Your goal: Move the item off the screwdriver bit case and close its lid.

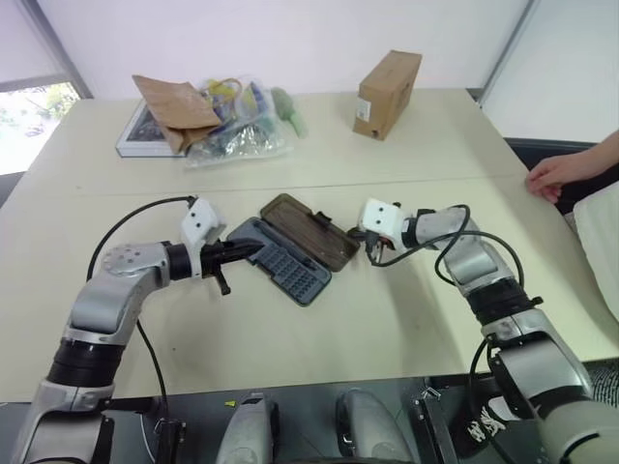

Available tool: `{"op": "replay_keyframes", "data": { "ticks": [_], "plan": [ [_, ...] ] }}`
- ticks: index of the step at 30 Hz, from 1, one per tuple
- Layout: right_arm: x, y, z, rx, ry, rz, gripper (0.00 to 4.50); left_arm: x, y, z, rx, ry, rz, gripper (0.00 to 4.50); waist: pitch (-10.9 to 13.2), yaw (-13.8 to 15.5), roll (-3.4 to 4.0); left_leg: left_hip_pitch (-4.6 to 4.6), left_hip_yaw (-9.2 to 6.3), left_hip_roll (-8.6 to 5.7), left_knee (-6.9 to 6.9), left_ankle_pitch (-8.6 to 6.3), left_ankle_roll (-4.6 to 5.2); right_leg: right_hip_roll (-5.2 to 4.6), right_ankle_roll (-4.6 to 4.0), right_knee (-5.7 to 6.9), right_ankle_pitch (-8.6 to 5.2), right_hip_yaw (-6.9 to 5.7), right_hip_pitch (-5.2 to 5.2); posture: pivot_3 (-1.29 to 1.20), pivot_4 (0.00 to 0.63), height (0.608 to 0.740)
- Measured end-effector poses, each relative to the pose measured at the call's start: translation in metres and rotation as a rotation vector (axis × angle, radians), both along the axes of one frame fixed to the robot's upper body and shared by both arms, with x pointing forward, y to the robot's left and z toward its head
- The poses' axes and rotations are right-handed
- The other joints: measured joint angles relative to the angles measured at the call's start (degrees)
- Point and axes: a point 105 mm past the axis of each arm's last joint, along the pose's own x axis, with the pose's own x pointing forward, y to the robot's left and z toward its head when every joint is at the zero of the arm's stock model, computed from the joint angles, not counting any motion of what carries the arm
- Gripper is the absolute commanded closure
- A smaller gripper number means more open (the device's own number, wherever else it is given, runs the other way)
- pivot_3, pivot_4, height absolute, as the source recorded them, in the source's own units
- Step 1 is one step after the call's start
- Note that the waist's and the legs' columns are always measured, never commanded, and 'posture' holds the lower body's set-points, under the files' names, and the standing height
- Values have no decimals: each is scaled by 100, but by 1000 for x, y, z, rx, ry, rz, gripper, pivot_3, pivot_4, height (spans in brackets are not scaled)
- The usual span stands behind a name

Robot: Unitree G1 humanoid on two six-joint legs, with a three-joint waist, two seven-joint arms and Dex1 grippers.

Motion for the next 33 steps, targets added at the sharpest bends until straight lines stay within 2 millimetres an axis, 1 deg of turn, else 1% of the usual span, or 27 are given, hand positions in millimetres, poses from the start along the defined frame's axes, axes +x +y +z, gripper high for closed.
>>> {"op": "replay_keyframes", "data": {
  "ticks": [4, 5, 6, 9, 10, 15, 21, 22, 24, 28, 33],
  "plan": [
    [2, 6, -1, 49, 51, -50, 4488, 0, 0, 0, 0, -1, 0, 4500, 0, -101, 0, 3, -2, 3, -3, 0, 0, 2, -1, 2, 0, 1, 0, 0, 150, 740],
    [1, 7, -1, 59, 72, -67, 3890, 0, -1, 0, 1, -1, 0, 4500, 0, -103, 0, 4, -3, 3, -4, 0, 0, 3, -1, 3, 0, 1, 0, 0, 150, 740],
    [1, 7, -4, 72, 102, -90, 3574, 0, -1, 0, 1, 0, -1, 4500, 0, -97, 0, 5, -4, 4, -4, 0, 0, 3, -3, 3, -1, 0, 0, 0, 150, 740],
    [-3, 14, -7, 98, 141, -117, 2141, 0, -1, -1, 2, 2, -3, 4500, 0, -63, 1, 2, -4, 3, -5, 0, 0, 0, -4, 3, -1, 0, 0, 0, 150, 740],
    [-4, 14, -7, 99, 145, -120, 1738, 0, -1, -1, 2, 3, -3, 4500, 0, -51, 1, 0, -4, 2, -5, 0, 0, -3, -3, 1, -1, 0, 0, 0, 150, 740],
    [-5, 16, -8, 103, 128, -146, 1738, 0, -1, -2, 3, 3, -2, 4500, 0, -24, 1, -1, -3, -3, -4, 0, -1, -8, -3, 0, -1, -1, 1, 0, 150, 740],
    [-6, 18, -8, 85, 101, -128, 1738, 0, -2, -2, 3, 3, -4, 4500, 0, -32, 1, -1, -3, -3, -5, 0, -1, -6, -3, 0, -1, -1, 1, 0, 150, 740],
    [-6, 17, -8, 81, 96, -124, 1968, 0, -2, -2, 3, 3, -4, 4500, 0, -32, 1, -1, -4, -3, -5, 0, -1, -6, -3, 0, -1, -2, 1, 0, 150, 740],
    [-6, 14, -7, 69, 85, -126, 2582, 0, -2, -2, 2, 3, -3, 4500, 0, -31, 1, -1, -3, -3, -5, 0, -1, -6, -3, 0, -1, -2, 1, 0, 150, 740],
    [-3, 6, -9, 53, 77, -146, 4445, 0, -2, -2, 2, 3, -1, 4500, 0, -30, 0, -1, -2, -3, -5, 0, 0, -6, -3, -1, -1, -2, 1, 0, 150, 740],
    [-5, 9, -11, 39, 77, -113, 4445, 0, -2, -1, 1, -2, 5, 4500, -2, -30, -2, 0, -4, -2, -5, 0, -1, -6, -3, -1, -1, -3, 3, 0, 150, 740]
  ]
}}
